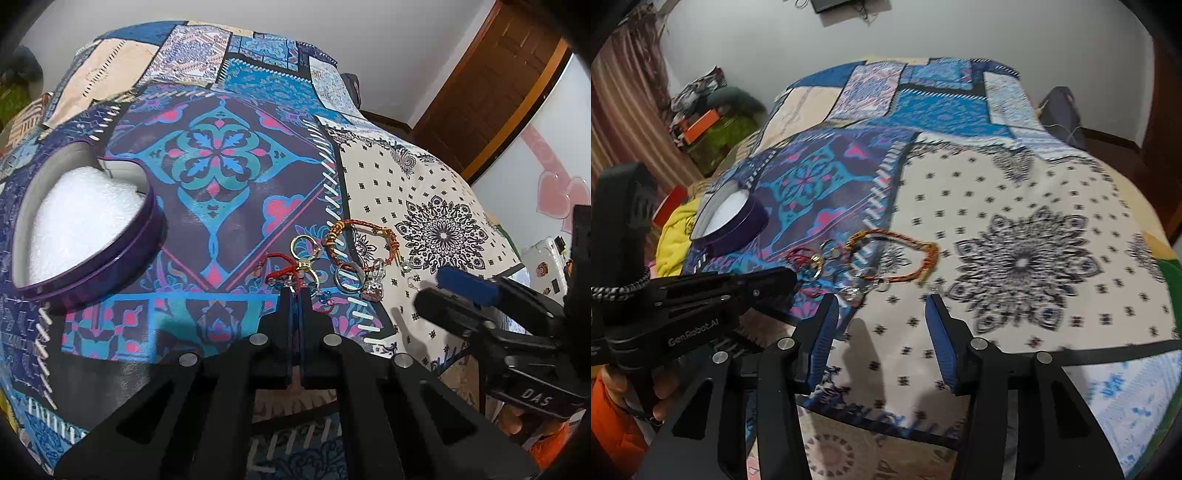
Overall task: Organize jewelry
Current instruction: 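Move both tools down toward the jewelry beside the heart tin, then grasp the silver ring with a stone using the right gripper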
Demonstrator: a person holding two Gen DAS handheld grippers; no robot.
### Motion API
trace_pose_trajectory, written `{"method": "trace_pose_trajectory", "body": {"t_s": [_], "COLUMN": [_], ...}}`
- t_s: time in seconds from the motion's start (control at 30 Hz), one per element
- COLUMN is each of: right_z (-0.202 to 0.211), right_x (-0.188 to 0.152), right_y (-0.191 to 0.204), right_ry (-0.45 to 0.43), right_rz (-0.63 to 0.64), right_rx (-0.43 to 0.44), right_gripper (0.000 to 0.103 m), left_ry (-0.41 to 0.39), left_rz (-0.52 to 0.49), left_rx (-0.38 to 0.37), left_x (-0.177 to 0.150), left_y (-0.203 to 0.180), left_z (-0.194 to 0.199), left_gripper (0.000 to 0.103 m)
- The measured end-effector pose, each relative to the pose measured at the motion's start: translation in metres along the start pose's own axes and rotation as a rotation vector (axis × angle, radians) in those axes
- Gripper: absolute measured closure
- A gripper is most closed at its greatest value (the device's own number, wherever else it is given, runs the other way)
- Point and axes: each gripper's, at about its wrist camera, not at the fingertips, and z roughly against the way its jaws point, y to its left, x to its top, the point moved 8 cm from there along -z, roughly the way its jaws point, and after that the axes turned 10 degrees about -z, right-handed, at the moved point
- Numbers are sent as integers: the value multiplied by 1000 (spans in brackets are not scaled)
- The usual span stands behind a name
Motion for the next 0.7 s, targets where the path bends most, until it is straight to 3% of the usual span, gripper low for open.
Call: {"method": "trace_pose_trajectory", "body": {"t_s": [0.2, 0.3, 0.37, 0.43, 0.7], "right_z": [-18, -22, -23, -24, -16], "right_x": [-3, -4, -4, -3, -4], "right_y": [9, 10, 9, 8, 1], "right_ry": [46, 45, 39, 36, 27], "right_rz": [17, 29, 33, 32, 6], "right_rx": [12, -5, -19, -25, -11], "right_gripper": [72, 73, 78, 89, 90], "left_ry": [-35, -14, 6, 20, 26], "left_rz": [-7, 1, 2, -5, 30], "left_rx": [25, -18, -33, -30, -61], "left_x": [-1, -3, -5, -7, -2], "left_y": [5, 5, 5, 3, 3], "left_z": [14, 13, 9, 5, -6], "left_gripper": [103, 103, 102, 102, 96]}}
